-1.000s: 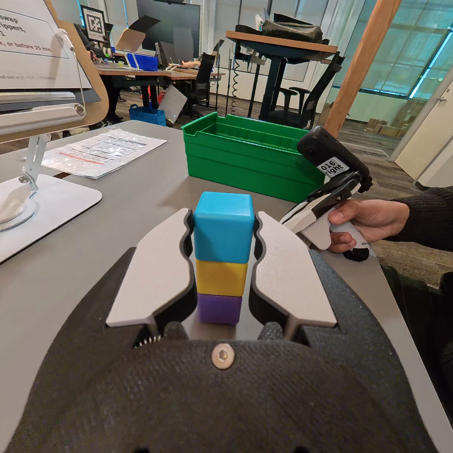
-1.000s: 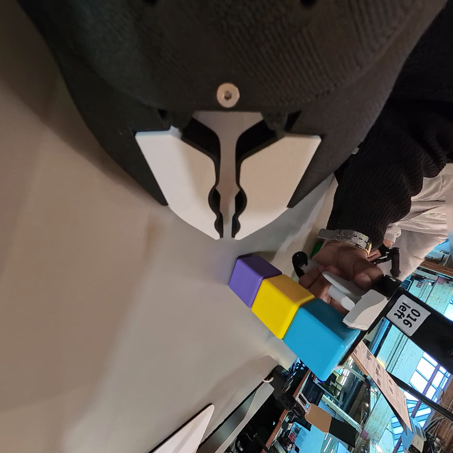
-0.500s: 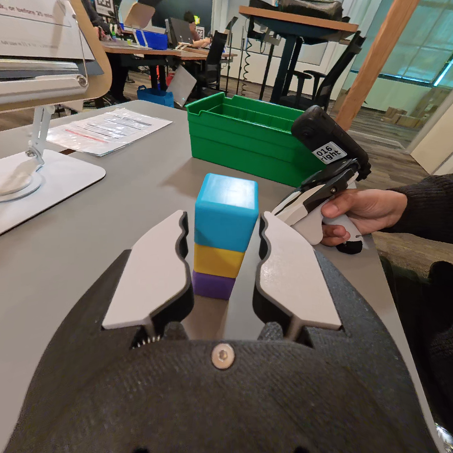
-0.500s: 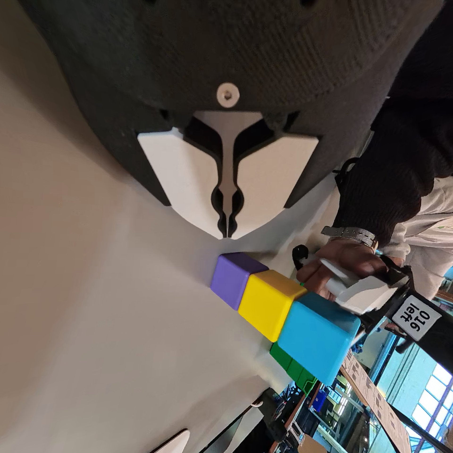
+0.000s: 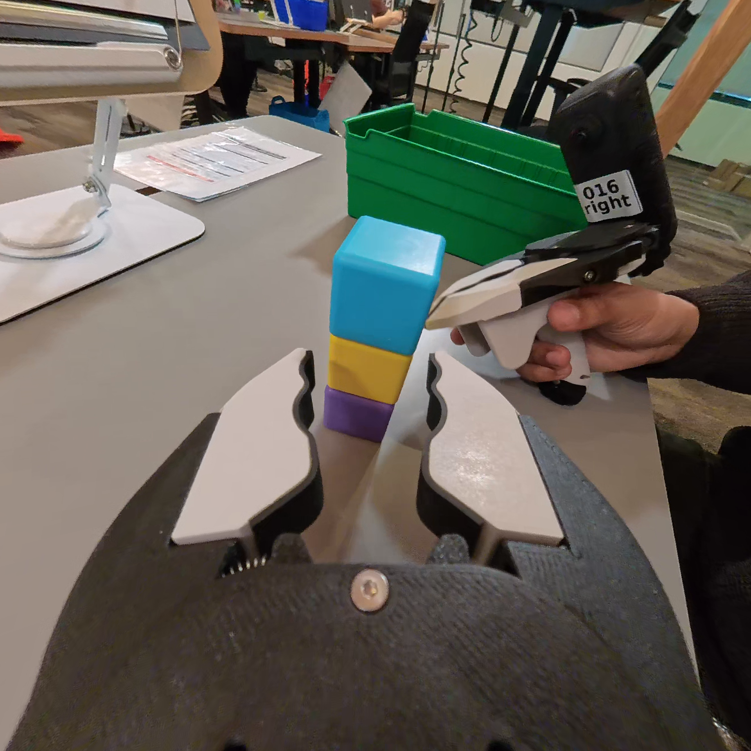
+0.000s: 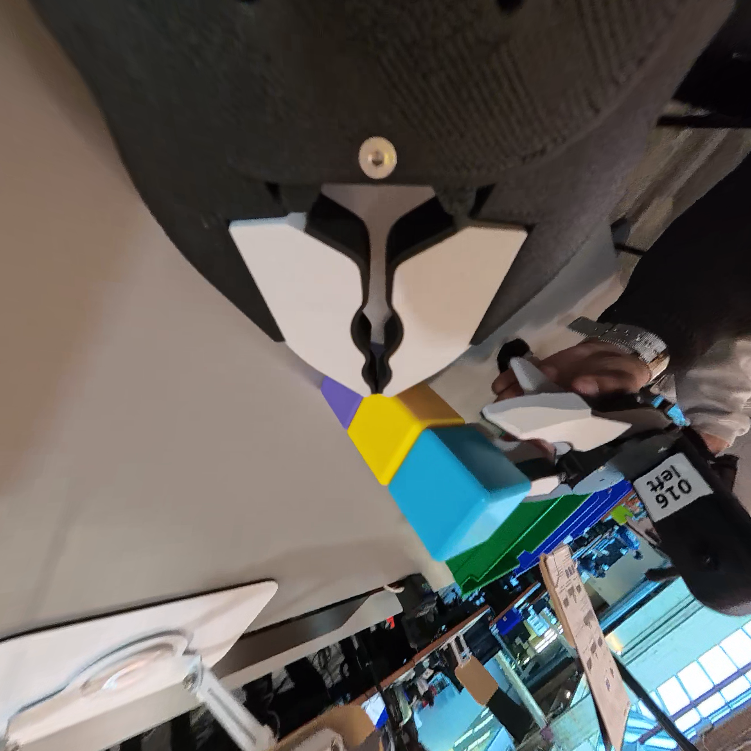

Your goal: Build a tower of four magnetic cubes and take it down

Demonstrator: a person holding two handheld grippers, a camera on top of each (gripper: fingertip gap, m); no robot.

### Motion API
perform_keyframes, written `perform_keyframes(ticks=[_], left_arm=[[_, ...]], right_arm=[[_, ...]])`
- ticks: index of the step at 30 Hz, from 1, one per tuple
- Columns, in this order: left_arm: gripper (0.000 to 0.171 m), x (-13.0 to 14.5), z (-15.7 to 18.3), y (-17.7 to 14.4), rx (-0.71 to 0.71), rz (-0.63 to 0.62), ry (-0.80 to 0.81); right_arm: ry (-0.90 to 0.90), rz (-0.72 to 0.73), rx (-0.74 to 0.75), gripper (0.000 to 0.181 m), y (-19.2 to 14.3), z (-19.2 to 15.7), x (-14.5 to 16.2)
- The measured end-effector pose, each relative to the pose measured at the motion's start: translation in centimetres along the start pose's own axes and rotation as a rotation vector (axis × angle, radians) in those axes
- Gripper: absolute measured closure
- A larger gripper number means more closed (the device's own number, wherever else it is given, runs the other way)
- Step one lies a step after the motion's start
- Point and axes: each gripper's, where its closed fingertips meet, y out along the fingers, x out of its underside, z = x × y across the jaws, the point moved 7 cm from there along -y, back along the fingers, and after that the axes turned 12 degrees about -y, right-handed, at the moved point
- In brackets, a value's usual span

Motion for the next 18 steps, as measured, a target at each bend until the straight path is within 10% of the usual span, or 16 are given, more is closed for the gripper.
perform_keyframes(ticks=[18], left_arm=[[0.138,0.4,2.0,0.8,0.044,-0.052,0.025]], right_arm=[[-0.005,0.041,0.046,0.181,1.4,0.3,-0.7]])
